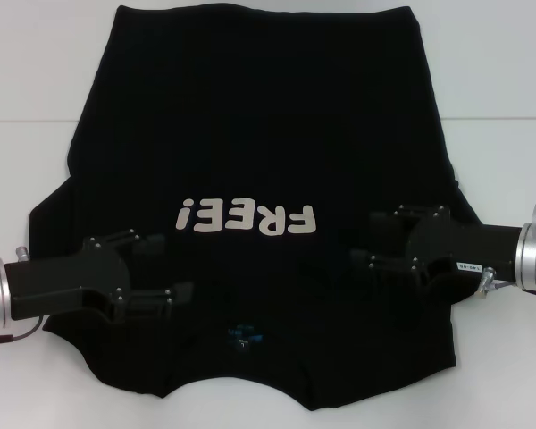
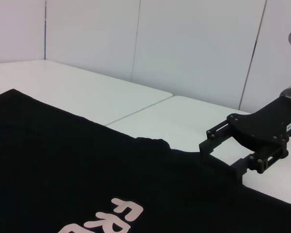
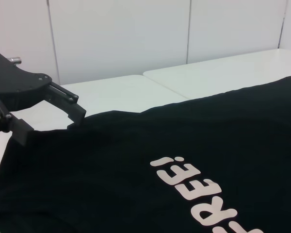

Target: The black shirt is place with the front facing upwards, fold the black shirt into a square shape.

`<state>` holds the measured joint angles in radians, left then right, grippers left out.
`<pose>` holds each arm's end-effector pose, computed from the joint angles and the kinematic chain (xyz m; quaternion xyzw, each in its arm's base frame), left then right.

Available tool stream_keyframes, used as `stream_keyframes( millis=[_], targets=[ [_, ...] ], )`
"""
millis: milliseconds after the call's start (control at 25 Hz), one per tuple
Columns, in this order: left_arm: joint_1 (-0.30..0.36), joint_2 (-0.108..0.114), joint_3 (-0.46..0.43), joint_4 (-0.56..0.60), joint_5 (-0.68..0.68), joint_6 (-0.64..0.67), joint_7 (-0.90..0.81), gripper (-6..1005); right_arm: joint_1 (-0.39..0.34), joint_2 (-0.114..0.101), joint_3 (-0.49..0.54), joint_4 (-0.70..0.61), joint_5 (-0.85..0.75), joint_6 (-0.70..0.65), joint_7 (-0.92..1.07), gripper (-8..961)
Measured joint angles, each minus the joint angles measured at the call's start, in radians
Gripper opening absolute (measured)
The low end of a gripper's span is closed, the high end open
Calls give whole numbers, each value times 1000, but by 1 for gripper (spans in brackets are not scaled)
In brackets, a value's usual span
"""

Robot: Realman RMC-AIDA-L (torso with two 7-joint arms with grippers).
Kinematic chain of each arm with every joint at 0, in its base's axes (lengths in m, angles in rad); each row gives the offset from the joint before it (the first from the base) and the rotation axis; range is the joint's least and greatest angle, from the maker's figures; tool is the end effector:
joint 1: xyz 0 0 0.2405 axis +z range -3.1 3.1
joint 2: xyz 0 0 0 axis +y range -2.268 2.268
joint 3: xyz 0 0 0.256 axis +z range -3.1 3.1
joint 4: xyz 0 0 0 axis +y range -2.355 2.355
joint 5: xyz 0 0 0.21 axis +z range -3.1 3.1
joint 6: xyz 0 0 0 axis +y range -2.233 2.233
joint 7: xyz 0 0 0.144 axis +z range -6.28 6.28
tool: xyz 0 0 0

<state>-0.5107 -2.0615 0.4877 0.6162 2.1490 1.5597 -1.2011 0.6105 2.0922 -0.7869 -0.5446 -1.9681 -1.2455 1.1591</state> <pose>-0.2973 0.3199 0.0125 -0.9405 -0.1905 -0.2135 0.1832 0.2593 0.3655 -0.0334 -0.9542 0.1359 0.1657 0.2087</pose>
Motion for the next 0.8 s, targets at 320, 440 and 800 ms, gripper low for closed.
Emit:
stream_keyframes(
  millis=[320, 440, 800],
  targets=[
    [4, 0, -5, 3, 0, 0, 0, 902, -1, 1, 0, 2, 0, 0, 2, 690],
    [7, 0, -6, 3, 0, 0, 0, 902, -1, 1, 0, 2, -1, 0, 2, 690],
    [10, 0, -6, 4, 0, 0, 0, 902, -1, 2, 0, 2, -2, -3, 2, 690]
  ],
)
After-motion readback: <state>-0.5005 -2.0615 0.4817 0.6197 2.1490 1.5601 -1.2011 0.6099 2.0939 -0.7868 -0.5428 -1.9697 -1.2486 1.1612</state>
